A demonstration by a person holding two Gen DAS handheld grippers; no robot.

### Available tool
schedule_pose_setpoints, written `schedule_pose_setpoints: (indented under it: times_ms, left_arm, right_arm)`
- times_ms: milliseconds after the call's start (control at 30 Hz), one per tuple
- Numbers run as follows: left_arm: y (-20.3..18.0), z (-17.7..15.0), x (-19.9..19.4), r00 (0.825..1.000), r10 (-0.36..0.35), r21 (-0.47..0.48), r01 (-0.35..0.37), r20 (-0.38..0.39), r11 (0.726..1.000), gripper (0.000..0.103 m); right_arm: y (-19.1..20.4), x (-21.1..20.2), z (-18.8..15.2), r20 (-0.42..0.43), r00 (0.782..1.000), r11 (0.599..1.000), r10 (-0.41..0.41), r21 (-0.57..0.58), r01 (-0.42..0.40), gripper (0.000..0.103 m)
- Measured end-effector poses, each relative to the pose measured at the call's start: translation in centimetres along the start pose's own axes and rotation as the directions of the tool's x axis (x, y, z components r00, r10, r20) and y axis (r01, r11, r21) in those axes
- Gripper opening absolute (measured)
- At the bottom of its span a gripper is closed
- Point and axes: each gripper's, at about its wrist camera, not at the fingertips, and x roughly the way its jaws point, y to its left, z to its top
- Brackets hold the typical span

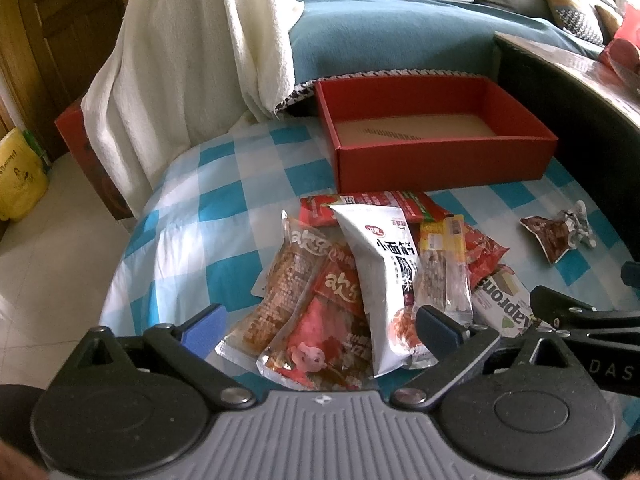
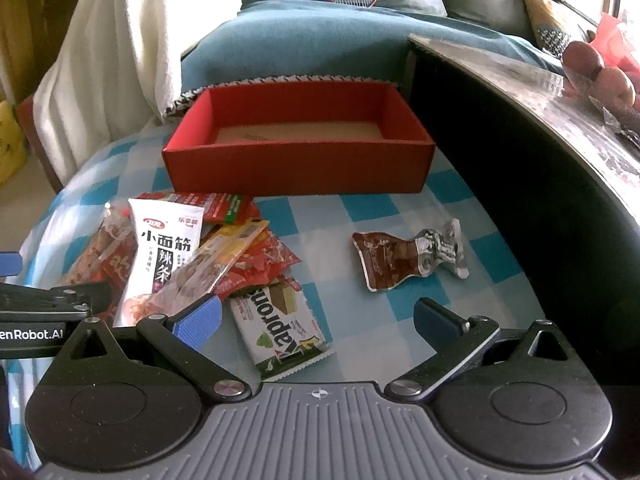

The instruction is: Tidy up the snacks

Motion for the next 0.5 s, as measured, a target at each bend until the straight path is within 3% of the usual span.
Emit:
schedule_pose_setpoints:
  times_ms: [500]
  left_arm:
    - [0.08,-0.02,-0.24,0.999,-0.037,-0.013,0.037,-0.016,0.999,0.095]
  right_arm:
    - [-0.32,-0.42,-0.23,-0.024,0.999,0.999,0.023,0.027,-0.022,0.103]
